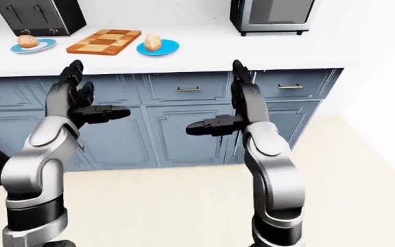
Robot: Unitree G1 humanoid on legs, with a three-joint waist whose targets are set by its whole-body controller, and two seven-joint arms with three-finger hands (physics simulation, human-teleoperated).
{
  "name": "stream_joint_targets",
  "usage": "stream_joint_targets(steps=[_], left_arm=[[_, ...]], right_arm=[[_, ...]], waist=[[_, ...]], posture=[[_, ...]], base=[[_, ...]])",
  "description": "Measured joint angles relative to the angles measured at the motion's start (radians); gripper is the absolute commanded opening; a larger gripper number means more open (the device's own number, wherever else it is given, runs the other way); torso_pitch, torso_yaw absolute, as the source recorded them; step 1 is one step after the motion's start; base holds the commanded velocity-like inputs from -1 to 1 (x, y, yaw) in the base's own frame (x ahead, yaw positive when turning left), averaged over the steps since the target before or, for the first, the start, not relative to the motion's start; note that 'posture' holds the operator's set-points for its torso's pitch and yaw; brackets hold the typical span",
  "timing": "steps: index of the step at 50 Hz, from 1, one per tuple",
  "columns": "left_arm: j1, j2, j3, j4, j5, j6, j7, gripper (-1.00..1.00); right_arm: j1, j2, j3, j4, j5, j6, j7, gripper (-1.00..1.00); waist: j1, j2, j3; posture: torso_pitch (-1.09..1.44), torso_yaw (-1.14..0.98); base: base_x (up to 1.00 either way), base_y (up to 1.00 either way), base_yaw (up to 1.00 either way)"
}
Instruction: Place all breads on the cutting board.
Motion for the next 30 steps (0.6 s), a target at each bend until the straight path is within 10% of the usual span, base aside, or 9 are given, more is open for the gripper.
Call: stream_joint_targets(steps=[12, 24, 30], left_arm=[[-0.118, 0.072, 0.018, 0.003, -0.028, 0.083, 0.034, 1.00], [-0.110, 0.041, -0.002, 0.013, -0.033, 0.104, 0.032, 1.00], [-0.099, 0.048, 0.012, 0.008, -0.033, 0.106, 0.048, 1.00]], right_arm=[[-0.232, -0.080, -0.043, 0.004, 0.080, 0.164, -0.024, 1.00], [-0.239, -0.098, -0.040, 0.025, 0.093, 0.184, -0.047, 1.00], [-0.241, -0.088, -0.024, 0.022, 0.110, 0.203, -0.036, 1.00]], waist=[[-0.001, -0.015, 0.020], [-0.013, 0.067, 0.027], [-0.005, 0.046, 0.021]], posture=[[0.00, 0.00], [0.00, 0.00], [0.00, 0.00]], base=[[0.15, 0.00, 0.00], [0.23, 0.09, 0.00], [0.23, 0.18, 0.00]])
